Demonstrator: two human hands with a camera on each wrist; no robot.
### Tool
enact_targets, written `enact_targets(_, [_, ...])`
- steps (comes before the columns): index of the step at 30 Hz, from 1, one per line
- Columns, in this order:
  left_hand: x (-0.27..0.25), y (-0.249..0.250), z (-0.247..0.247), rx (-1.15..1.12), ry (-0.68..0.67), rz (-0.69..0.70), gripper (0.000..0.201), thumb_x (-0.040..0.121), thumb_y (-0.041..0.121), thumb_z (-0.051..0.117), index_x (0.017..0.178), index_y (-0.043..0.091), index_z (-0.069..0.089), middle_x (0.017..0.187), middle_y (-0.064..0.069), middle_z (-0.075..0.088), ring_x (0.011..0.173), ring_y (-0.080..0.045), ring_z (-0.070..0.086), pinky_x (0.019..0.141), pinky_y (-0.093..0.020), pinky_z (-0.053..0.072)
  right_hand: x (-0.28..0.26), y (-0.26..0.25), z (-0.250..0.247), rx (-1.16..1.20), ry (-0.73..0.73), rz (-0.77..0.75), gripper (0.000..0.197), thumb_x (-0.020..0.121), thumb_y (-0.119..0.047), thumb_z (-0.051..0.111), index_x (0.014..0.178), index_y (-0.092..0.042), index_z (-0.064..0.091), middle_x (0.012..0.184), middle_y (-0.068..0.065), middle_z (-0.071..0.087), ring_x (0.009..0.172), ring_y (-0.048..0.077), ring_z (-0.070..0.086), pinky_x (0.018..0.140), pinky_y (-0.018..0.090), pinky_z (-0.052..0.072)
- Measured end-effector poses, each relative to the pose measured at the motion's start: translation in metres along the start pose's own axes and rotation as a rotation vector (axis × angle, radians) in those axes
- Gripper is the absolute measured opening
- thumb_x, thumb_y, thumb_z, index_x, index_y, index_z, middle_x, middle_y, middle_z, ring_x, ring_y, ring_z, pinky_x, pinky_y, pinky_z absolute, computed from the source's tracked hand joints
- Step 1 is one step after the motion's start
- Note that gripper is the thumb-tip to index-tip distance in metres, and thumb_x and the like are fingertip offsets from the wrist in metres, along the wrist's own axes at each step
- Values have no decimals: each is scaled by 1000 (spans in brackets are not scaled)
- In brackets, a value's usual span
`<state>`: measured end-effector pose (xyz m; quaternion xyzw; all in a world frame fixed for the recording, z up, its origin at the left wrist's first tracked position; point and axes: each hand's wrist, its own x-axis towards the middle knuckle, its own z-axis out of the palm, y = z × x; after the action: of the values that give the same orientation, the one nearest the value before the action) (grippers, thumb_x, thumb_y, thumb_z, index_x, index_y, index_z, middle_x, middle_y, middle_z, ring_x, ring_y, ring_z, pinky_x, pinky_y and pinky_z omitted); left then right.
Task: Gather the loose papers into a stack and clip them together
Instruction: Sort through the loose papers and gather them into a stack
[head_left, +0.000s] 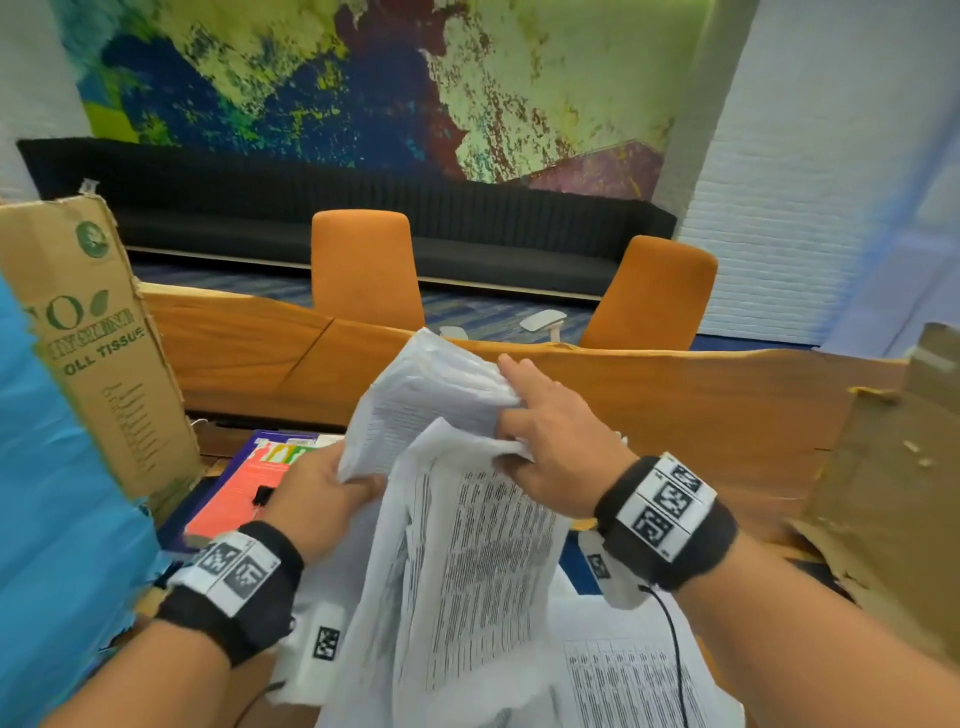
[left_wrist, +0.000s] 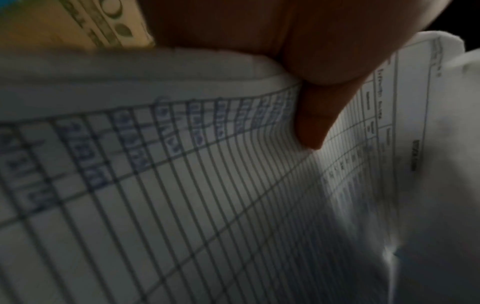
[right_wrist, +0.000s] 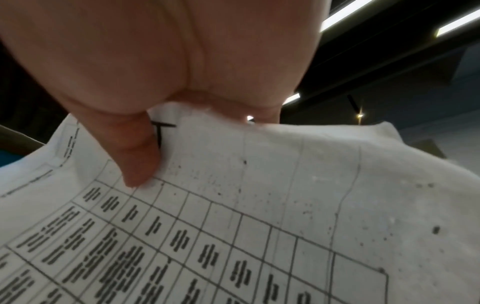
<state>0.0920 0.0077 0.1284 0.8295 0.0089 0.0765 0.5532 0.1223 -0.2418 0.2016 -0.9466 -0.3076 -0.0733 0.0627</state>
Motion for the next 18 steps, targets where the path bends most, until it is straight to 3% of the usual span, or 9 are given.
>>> enact_targets(2, [-9,4,13,-32,-71,10,19,86,1,68,85,18,74,79,3,78,74,-10,73,70,-33,53,5,7,2,25,75,25,23,87,-32,66,107,-21,70,141,6,46,127,29,43,108,49,37])
enact_targets(5, [-20,-2,21,-99,-149,-33,12,92,20,64,98,21,75,94,1,78,89,-15,73,86,-42,56,4,12,-1,44,98,40,7,89,-27,64,94,-22,64,105,-1,53,93,20,48,86,42,46])
enact_targets(7, [-27,-7,20,-139,-184,-40,42,85,60,57,110,29,71,106,10,75,102,-9,70,95,-41,52,1,13,-1,69,53,23,10,90,-25,64,85,-27,55,98,-3,53,87,18,51,78,36,45])
enact_targets(9, [-34,-14,19,-225,-187,-89,78,58,88,56,110,31,69,105,15,75,99,-7,70,88,-33,53,-1,12,0,84,25,27,19,90,-26,65,79,-28,49,92,-6,51,83,17,52,72,34,44])
enact_targets(10, [-38,-16,21,-242,-210,-101,80,52,85,65,110,29,67,103,15,75,95,-8,72,80,-28,55,-1,12,2,86,23,29,20,90,-27,65,78,-27,49,90,-7,51,81,18,53,71,35,46])
enact_targets(12, [-47,-21,34,-170,-221,-111,57,61,48,86,109,29,62,101,16,75,91,-6,72,73,-23,57,0,8,5,91,28,32,19,89,-30,66,78,-26,51,86,-6,53,78,18,53,69,37,47])
enact_targets(14, [-50,-34,50,-107,-74,-128,41,72,13,84,104,29,63,95,9,77,89,-9,73,81,-34,59,2,4,9,104,47,25,21,88,-34,68,77,-25,53,85,-5,54,79,18,53,70,36,47])
enact_targets(16, [-51,-43,62,-130,32,-166,30,78,6,77,99,25,67,94,3,77,92,-16,72,88,-44,57,2,-1,13,97,90,41,19,88,-41,67,81,-26,57,88,-7,57,85,17,52,77,35,44])
enact_targets(18, [-49,-46,67,-182,52,-176,27,81,5,74,99,25,68,96,1,77,93,-17,72,87,-42,56,-1,4,25,117,267,111,23,87,-45,67,94,-23,63,105,-6,59,102,16,50,92,33,40])
